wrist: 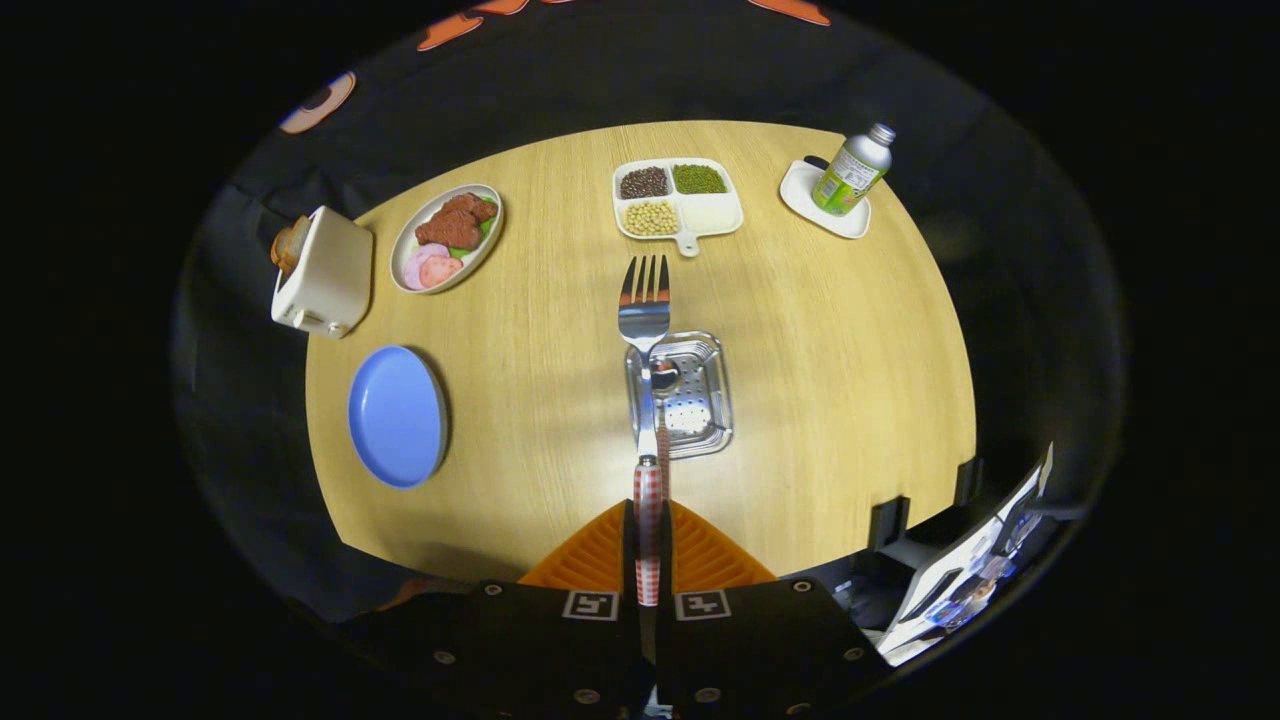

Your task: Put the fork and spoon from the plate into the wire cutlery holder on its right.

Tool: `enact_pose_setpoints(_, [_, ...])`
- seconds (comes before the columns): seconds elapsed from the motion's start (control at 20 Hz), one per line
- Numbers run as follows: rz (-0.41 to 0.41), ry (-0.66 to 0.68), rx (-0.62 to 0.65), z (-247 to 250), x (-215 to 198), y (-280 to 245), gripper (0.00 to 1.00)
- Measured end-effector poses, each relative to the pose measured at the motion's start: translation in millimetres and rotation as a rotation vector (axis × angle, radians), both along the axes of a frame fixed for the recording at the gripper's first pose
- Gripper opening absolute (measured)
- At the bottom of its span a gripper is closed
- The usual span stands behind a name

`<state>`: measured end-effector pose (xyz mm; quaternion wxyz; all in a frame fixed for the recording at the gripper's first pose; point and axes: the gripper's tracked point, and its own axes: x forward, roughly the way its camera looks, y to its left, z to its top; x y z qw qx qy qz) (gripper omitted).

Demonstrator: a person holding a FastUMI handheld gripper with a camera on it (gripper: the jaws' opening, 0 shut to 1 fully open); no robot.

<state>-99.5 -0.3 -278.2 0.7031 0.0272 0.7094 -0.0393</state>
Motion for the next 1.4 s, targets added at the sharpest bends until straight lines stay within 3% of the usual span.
enact_pose_setpoints(0.15, [0.054,0.046,0.053,-6,-8,-7,0.06])
enact_pose_setpoints(0.4, [0.229,0.139,0.072,-28,-20,-33,0.07])
enact_pose_setpoints(0.65, [0.333,0.261,0.135,-37,-37,-35,0.07])
enact_pose_setpoints(0.9, [0.416,0.348,0.114,-45,-36,-45,0.08])
enact_pose_setpoints(1.1, [0.435,0.416,0.099,-48,-29,-50,0.09])
enact_pose_setpoints(1.4, [0.369,0.439,0.115,-48,-8,-46,0.14])
